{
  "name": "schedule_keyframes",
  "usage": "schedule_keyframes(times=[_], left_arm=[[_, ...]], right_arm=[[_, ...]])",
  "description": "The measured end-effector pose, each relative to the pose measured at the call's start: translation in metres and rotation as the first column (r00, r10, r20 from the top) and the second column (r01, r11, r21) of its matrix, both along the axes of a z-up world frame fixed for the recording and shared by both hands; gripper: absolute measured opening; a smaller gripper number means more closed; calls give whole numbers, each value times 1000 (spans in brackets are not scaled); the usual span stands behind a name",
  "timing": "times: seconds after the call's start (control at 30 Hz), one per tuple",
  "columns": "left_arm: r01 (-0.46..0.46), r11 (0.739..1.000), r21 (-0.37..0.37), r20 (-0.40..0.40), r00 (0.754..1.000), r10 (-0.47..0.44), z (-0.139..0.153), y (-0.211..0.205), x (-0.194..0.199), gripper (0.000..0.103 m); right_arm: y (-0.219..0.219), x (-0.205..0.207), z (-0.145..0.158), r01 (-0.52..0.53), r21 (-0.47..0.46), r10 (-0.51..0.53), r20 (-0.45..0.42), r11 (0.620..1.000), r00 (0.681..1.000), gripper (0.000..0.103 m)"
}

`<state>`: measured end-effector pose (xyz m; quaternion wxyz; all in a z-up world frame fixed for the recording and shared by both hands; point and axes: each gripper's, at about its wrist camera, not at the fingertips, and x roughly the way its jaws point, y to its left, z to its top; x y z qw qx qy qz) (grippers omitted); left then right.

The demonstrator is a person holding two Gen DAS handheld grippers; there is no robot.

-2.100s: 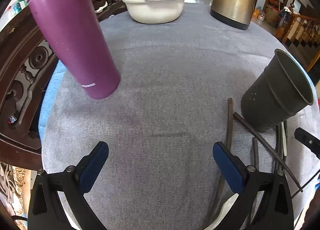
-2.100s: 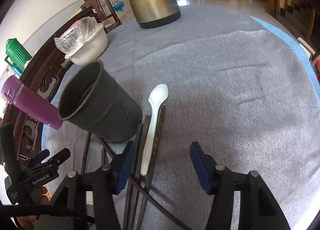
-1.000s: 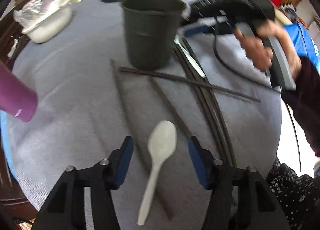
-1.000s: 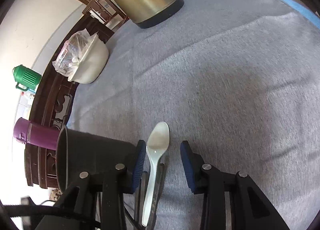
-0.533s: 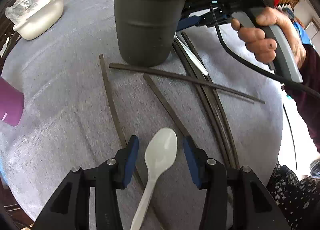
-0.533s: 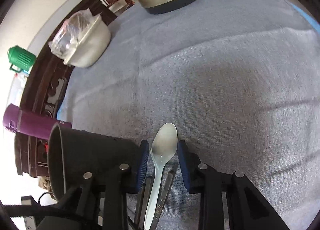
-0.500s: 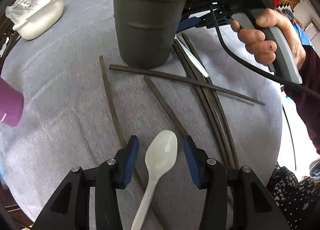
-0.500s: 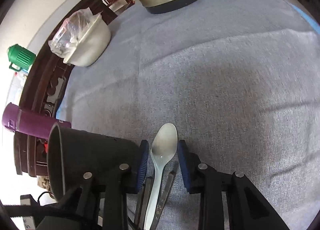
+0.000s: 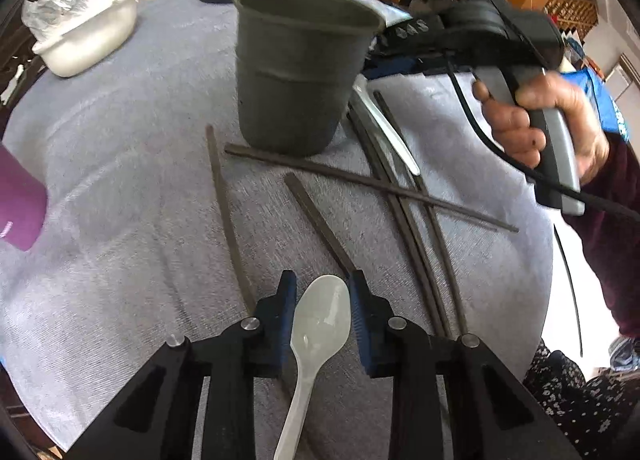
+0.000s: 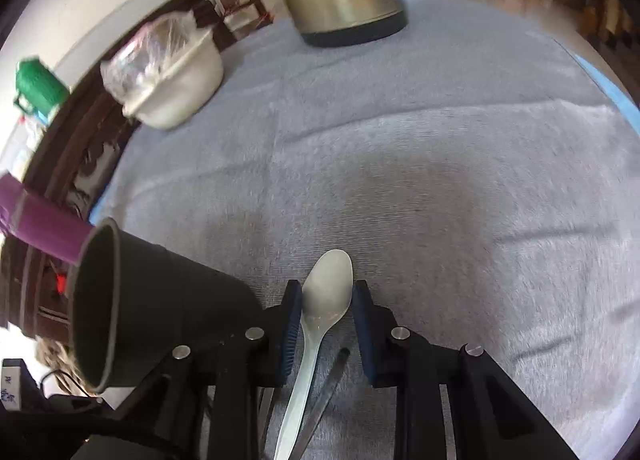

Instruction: Organize utensils

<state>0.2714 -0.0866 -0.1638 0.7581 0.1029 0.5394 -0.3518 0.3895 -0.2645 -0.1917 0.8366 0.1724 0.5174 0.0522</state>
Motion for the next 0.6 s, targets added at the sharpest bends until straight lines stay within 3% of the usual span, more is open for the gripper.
schedule_keyframes(times=[0.03, 0.1, 0.27, 0.43, 0.6], left_arm=[[-13, 1000, -13, 9, 1000, 13, 5, 4, 1, 28], [-42, 998, -36, 25, 999, 43, 16, 12, 4, 28], [-133, 982, -134, 88, 985, 146, 51, 40, 16, 28], [-207, 955, -212, 92, 969, 231, 75, 59, 20, 28], [-267, 924, -274, 53, 955, 291, 78, 78, 18, 28]], right_arm=[[-4, -4, 3, 14, 11, -15, 15, 1000, 1000, 27], [-15, -16, 13, 46, 42, -48, 58, 998, 997, 4], [-21, -38, 37, 89, 57, -98, 170, 994, 981, 5], [-17, -34, 31, 64, 76, -73, 123, 995, 990, 9], [-16, -20, 17, 9, 108, -16, 67, 994, 998, 13]])
